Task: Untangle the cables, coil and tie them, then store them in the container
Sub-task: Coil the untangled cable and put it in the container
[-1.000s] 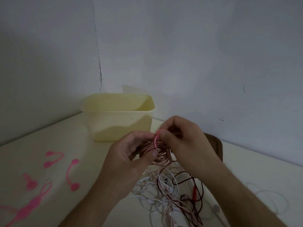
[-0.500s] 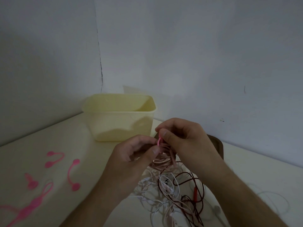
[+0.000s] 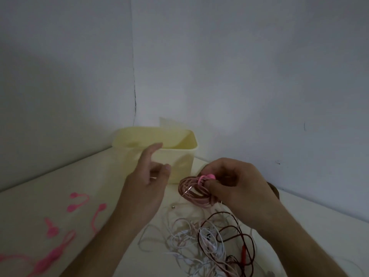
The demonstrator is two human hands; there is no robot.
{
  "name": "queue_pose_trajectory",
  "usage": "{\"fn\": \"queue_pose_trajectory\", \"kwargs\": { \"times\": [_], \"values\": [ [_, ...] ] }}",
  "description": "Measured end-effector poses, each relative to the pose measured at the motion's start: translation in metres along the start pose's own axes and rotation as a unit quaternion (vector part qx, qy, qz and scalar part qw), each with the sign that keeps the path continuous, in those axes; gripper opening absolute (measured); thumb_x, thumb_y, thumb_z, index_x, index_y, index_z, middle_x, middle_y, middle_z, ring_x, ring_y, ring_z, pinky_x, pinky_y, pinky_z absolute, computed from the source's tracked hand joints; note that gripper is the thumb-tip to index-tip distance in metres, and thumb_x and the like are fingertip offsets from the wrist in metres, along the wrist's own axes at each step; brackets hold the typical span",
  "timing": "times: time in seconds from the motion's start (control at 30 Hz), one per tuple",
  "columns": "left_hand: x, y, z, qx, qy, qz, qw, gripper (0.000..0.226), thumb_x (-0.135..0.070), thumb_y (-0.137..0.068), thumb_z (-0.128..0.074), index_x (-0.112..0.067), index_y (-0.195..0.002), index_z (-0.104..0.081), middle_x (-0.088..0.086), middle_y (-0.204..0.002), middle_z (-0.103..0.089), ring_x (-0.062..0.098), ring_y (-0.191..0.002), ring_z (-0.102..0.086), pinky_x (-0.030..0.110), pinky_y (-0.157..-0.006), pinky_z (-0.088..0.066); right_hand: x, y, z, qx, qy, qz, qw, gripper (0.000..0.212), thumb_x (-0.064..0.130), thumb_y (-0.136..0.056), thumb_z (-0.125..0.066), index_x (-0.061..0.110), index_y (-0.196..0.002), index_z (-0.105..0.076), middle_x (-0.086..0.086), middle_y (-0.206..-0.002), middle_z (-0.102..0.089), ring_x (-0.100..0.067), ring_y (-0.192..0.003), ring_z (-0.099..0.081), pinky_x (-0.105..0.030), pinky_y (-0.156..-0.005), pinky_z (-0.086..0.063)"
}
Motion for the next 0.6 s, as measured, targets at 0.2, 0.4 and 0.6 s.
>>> {"fn": "queue_pose_trajectory", "kwargs": {
  "times": [0.2, 0.4, 0.6],
  "values": [
    [0.026, -0.034, 0.031, -0.016, -0.258, 0.048, 0.965, 0.038, -0.042, -0.101, -0.055, -0.039, -0.138, -0.050, -0.004, -0.094, -0.071, 0.029, -0.097, -0.069, 0.039, -0.083, -0.054, 0.005, 0.000, 0.002, -0.048, -0.028, 0.001, 0.998, 0.020, 0.007, -0.098, -0.073, 0.024, -0.095, -0.083, 0.006, -0.081, -0.081, -0.007, -0.070, -0.076, -0.016, -0.061, -0.055],
    [0.017, -0.010, 0.029, -0.043, -0.208, 0.009, 0.977, 0.019, -0.051, -0.091, -0.066, -0.037, -0.092, -0.054, -0.020, -0.071, -0.070, 0.007, -0.071, -0.069, 0.036, -0.070, -0.057, 0.029, -0.027, 0.007, -0.105, 0.049, 0.050, 0.992, 0.020, 0.012, -0.096, -0.074, 0.030, -0.091, -0.081, 0.015, -0.089, -0.080, -0.003, -0.086, -0.076, -0.028, -0.078, -0.062],
    [0.014, -0.007, 0.024, -0.049, -0.148, 0.011, 0.988, 0.016, -0.040, -0.089, -0.074, -0.033, -0.087, -0.060, -0.034, -0.076, -0.068, -0.005, -0.070, -0.066, 0.029, -0.070, -0.056, 0.042, -0.086, -0.023, -0.068, 0.245, 0.107, 0.961, 0.027, 0.008, -0.097, -0.067, 0.032, -0.100, -0.080, 0.011, -0.103, -0.073, -0.004, -0.094, -0.065, -0.014, -0.078, -0.053]
  ]
}}
Point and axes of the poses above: each hand's wrist, its own y-axis away from the middle knuckle, its own z-axis out of the back of the hand, x = y × z, the point moved 8 cm from there along -y, towards the middle knuckle
